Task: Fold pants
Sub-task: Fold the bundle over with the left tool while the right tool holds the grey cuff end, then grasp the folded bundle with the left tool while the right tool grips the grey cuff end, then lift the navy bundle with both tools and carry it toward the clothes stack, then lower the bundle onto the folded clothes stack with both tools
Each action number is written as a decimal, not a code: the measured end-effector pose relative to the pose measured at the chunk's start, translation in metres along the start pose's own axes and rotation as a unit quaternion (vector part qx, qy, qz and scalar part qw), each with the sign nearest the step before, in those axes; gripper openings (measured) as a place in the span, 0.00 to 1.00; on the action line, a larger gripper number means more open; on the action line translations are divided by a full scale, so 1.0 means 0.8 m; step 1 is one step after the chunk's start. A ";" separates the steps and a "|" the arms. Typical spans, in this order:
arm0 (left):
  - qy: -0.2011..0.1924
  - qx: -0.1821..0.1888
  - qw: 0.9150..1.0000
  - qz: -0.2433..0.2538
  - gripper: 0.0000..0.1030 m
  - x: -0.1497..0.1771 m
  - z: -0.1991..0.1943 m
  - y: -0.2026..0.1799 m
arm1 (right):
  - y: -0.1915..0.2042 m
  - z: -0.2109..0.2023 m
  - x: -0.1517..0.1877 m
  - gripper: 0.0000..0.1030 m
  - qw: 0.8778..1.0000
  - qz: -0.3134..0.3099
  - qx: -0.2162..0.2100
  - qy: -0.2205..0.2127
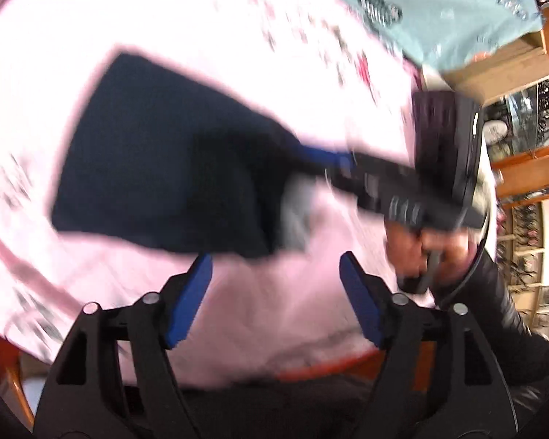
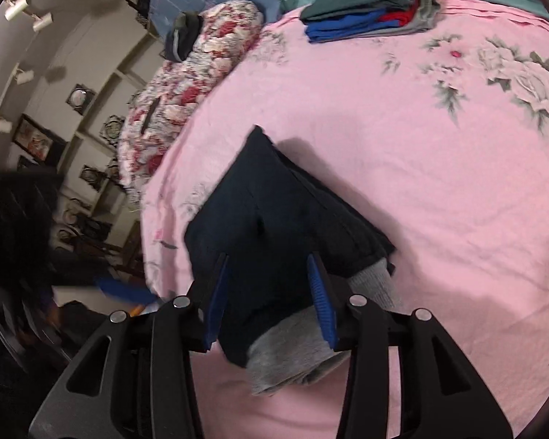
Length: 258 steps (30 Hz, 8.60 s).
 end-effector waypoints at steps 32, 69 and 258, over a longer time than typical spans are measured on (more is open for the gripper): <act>-0.031 -0.042 0.969 0.241 0.90 -0.081 0.056 0.114 | 0.041 -0.026 0.053 0.54 0.972 0.088 0.194 -0.096; 0.000 -0.025 0.949 0.315 0.94 -0.042 0.144 0.046 | -0.076 -0.002 0.019 0.75 0.983 0.175 0.008 -0.062; -0.179 -0.055 0.966 0.177 0.63 -0.639 0.234 0.201 | -0.256 0.149 -0.478 0.65 0.935 0.037 0.295 -0.193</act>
Point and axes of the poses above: each gripper's, at about its wrist camera, not at the fingertips, and z roughly the way its jaws point, y to its left, x to its underside, the point moved 9 cm from there along z, roughly the way its jaws point, and after that the axes turned 14 degrees about -y, right-handed, at the moved point
